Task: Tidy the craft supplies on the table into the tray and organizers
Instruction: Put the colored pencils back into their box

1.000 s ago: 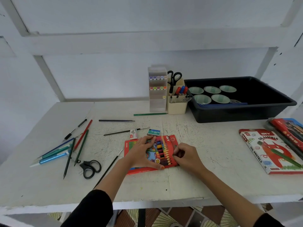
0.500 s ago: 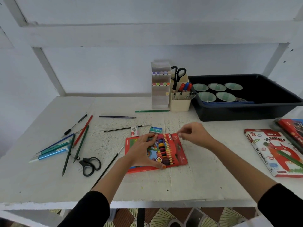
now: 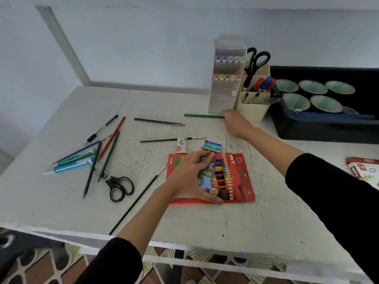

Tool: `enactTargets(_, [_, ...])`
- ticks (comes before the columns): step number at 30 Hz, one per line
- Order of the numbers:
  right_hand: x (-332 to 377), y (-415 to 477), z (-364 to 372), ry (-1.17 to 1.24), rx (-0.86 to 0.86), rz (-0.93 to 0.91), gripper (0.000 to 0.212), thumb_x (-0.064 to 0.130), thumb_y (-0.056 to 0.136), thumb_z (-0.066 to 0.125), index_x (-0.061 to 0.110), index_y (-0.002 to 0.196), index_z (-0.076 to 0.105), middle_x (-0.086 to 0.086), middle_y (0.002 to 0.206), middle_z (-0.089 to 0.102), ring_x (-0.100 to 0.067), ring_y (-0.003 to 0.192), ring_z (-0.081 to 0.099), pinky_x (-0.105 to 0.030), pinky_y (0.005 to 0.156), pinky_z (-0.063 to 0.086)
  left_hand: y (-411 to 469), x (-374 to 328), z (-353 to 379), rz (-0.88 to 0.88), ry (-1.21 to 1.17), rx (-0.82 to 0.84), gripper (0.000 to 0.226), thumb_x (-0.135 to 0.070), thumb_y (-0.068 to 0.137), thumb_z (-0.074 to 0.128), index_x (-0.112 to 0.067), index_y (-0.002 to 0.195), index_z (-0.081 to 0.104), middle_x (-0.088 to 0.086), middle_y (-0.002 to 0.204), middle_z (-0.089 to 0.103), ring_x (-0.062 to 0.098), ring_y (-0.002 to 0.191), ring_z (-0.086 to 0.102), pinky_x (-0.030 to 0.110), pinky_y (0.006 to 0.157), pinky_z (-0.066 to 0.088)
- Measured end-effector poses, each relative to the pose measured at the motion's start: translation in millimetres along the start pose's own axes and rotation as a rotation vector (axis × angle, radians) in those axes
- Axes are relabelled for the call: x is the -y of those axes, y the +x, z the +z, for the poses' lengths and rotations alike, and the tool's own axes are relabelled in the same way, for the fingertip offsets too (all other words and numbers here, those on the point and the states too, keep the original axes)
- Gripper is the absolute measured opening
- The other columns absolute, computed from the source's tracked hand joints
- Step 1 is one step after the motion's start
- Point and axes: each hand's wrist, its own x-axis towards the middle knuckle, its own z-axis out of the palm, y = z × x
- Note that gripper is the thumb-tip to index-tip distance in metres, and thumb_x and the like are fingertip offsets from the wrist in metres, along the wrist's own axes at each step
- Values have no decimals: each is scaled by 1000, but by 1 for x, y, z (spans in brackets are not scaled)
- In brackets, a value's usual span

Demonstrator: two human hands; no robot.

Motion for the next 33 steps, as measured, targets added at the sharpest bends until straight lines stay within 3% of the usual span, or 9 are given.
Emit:
enactTargets(4, [-3, 1, 13, -73, -127, 18, 22, -5, 90, 46, -2, 107, 61, -17, 109, 52, -32, 99, 51, -42, 83, 47, 1, 2, 1, 7, -5, -5, 120, -80, 53, 62, -27, 150, 15, -15, 148, 13, 8, 138, 13, 30, 116, 19])
enactTargets(10, [-3, -26, -4, 139, -243, 29, 16, 2, 88, 57, 3, 98, 69, -12, 100, 61, -24, 96, 54, -34, 81, 45, 1, 0, 0, 9, -14, -12, 120, -80, 53, 63, -27, 150, 16, -15, 148, 14, 7, 138, 13, 30, 116, 19])
enactTargets(17, [-37, -104, -47, 234, -143, 10, 12, 0, 84, 63, 8, 88, 71, -1, 86, 61, -14, 80, 56, -25, 77, 44, 0, -1, 0, -8, -3, -6, 120, -80, 52, 64, -29, 150, 16, -16, 147, 15, 4, 135, 14, 26, 113, 17])
enactTargets(21, [-69, -154, -62, 202, -145, 56, 15, -2, 81, 66, 11, 85, 73, 1, 79, 57, -5, 74, 52, -9, 70, 37, -1, -2, 0, -24, -9, 2, 123, -85, 49, 60, -29, 150, 17, -18, 147, 15, 4, 136, 15, 30, 115, 19])
enactTargets(23, [-80, -175, -65, 180, -119, 58, 18, -2, 81, 66, 14, 83, 73, -2, 81, 59, -9, 76, 53, -12, 72, 39, -1, -3, -1, -32, -4, 9, 124, -86, 47, 56, -30, 150, 16, -17, 147, 15, 5, 136, 15, 31, 115, 20])
enactTargets(26, [-85, -198, -66, 134, -90, 68, 17, -2, 80, 67, 13, 84, 74, -4, 84, 60, -18, 80, 57, -27, 76, 47, -1, -5, -2, -45, 0, 21, 124, -84, 48, 60, -29, 150, 16, -18, 147, 15, 6, 136, 15, 32, 115, 21])
enactTargets(28, [-79, -208, -63, 140, -97, 77, 16, -2, 80, 67, 11, 84, 74, -4, 86, 59, -21, 81, 58, -26, 76, 45, -1, -5, -2, -51, 0, 26, 124, -83, 48, 63, -28, 150, 16, -17, 147, 16, 6, 136, 15, 33, 116, 22])
enactTargets(33, [-38, -225, -41, 194, -96, -13, 15, 7, 81, 69, 17, 91, 75, 5, 85, 60, -9, 81, 56, -26, 77, 51, 0, -5, -2, -58, -2, 35, 126, -86, 47, 59, -28, 150, 16, -17, 148, 14, 7, 137, 15, 38, 116, 25])
